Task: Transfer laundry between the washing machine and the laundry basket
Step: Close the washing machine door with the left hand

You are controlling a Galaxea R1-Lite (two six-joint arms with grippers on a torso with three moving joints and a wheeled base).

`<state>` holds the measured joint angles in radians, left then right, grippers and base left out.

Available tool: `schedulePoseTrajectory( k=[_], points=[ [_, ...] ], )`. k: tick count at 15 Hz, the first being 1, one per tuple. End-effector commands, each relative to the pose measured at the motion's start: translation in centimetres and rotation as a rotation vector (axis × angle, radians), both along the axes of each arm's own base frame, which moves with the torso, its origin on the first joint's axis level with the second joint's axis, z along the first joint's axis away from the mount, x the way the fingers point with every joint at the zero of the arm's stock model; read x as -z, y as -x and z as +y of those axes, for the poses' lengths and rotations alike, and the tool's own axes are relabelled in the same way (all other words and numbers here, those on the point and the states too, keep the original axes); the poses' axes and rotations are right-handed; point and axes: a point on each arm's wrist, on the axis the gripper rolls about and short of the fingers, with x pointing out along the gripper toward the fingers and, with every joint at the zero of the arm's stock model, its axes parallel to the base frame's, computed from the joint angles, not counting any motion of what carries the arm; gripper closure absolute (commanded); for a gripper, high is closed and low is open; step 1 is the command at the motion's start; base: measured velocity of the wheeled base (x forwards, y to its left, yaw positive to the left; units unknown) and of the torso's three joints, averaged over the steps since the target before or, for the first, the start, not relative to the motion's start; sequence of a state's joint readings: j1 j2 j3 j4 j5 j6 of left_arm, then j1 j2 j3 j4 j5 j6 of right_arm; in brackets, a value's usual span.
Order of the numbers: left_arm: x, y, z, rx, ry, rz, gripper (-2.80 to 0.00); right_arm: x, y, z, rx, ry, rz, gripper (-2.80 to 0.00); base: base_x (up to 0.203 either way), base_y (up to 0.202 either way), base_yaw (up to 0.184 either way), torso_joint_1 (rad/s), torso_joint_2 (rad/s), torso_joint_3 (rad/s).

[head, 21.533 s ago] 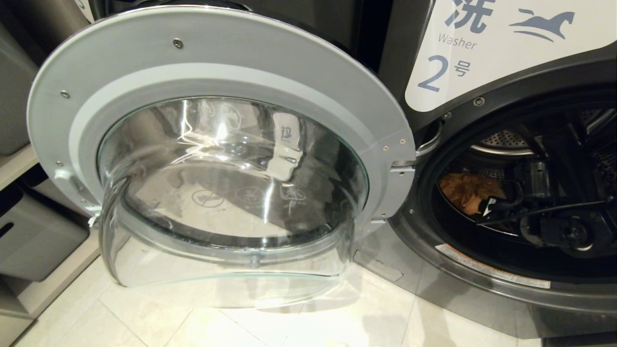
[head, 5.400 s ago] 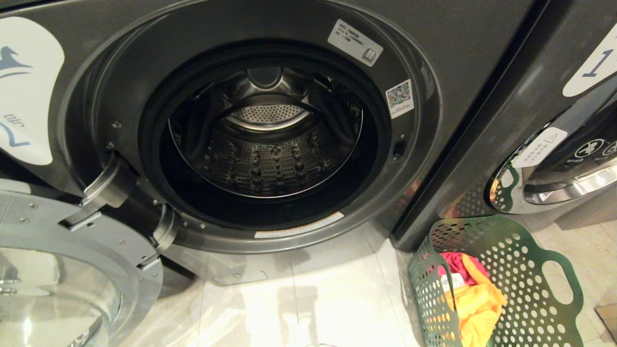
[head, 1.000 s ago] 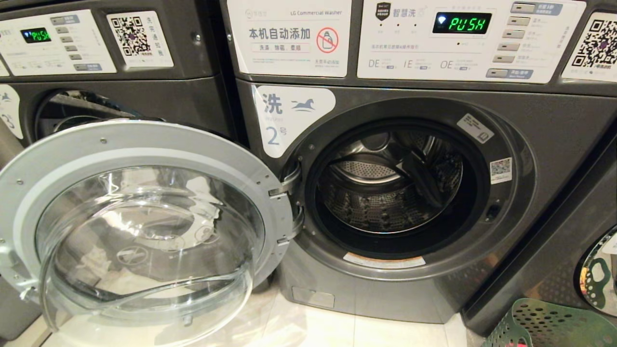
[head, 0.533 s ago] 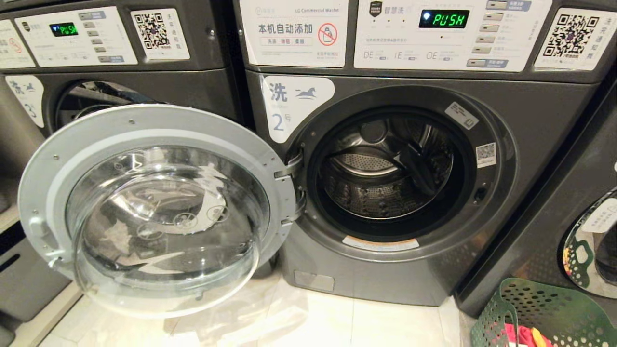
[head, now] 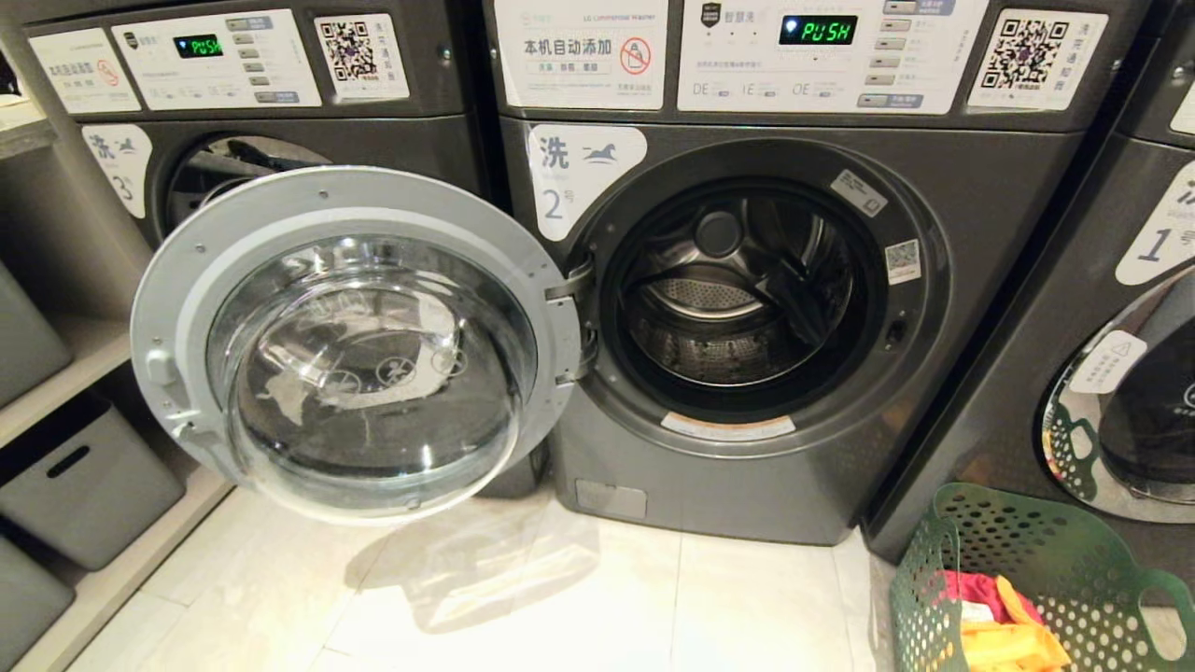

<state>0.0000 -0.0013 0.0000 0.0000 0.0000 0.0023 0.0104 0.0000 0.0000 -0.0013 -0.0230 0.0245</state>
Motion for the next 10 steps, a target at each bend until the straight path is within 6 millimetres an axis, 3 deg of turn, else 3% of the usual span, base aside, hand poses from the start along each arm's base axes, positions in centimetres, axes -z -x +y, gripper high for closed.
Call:
schedulePoseTrajectory(
  k=[1,8,10],
  points=[
    [0.0,0.0,0.0,0.000,-0.001,0.001,0.00,0.0,0.0,0.0,0.000,0.000,0.001,0.00,-0.191,0.000,-0.001,-0.001,0.01,-0.003],
    [-0.2,0.0,0.0,0.004,-0.031,-0.012,0.00,0.0,0.0,0.0,0.000,0.000,0.001,0.00,-0.019,0.000,-0.002,-0.002,0.00,0.000],
    [-3.4,0.9,0.0,0.015,-0.046,-0.090,0.00,0.0,0.0,0.0,0.000,0.000,0.001,0.00,0.000,0.000,0.000,0.000,0.00,0.000]
  ],
)
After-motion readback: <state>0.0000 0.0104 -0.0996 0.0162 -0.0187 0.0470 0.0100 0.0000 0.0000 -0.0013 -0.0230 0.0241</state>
